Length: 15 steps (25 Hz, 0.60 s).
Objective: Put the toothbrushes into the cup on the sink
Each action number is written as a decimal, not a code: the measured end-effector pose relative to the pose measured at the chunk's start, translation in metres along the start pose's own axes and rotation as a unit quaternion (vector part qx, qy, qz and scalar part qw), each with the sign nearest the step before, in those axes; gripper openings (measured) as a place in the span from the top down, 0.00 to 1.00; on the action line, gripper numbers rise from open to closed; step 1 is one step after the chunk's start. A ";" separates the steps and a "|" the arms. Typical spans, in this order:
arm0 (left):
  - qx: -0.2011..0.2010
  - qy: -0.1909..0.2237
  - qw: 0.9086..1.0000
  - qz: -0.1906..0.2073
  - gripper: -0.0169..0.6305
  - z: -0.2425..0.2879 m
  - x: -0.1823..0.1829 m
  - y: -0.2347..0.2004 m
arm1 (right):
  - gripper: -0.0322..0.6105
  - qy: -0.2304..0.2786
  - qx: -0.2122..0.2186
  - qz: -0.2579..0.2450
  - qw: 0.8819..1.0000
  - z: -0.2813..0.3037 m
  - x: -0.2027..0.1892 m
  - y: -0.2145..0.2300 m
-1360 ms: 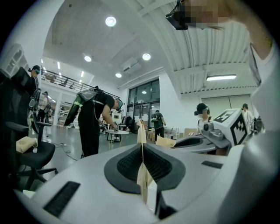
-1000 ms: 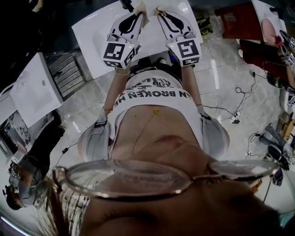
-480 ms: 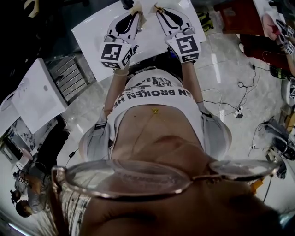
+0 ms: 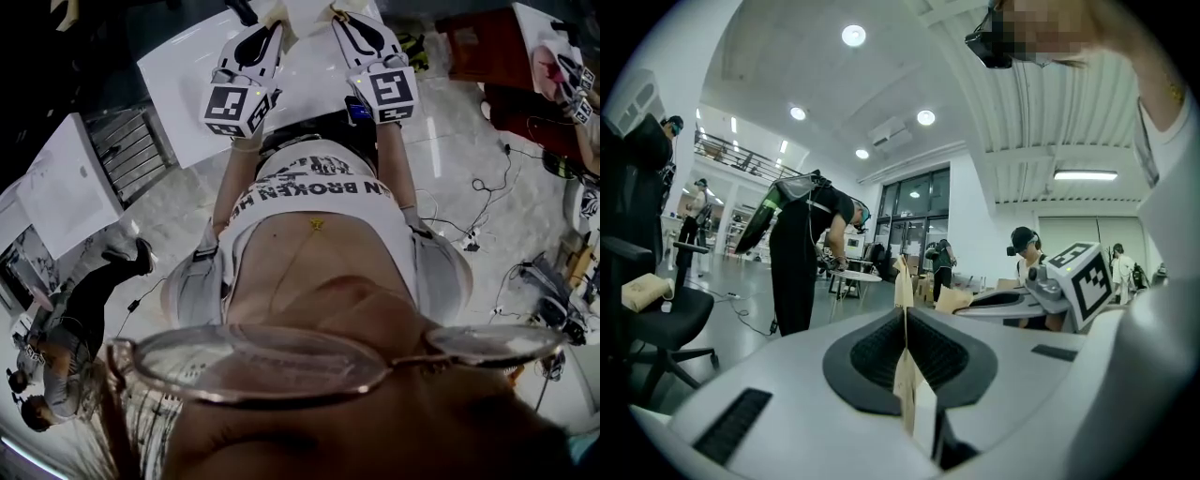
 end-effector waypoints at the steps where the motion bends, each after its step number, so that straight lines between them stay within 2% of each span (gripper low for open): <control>1: 0.003 -0.001 1.000 -0.001 0.94 0.004 0.001 0.003 | 0.86 0.000 -0.004 0.002 1.000 -0.003 0.000 0.009; 10: 0.015 -0.006 1.000 0.007 0.94 0.040 0.012 0.040 | 0.86 0.000 -0.036 0.010 0.999 -0.043 -0.006 0.083; 15: 0.021 -0.008 1.000 0.010 0.94 0.047 0.014 0.053 | 0.86 0.008 -0.041 0.010 0.999 -0.053 -0.008 0.102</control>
Point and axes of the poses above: the fingertips, and each gripper's own axes: z forward along the fingers, y to its right, x out of its top, the point moved 9 cm from there along -z, backward along the fingers, and after that the axes turned 12 degrees about z, right-handed, at the moved point
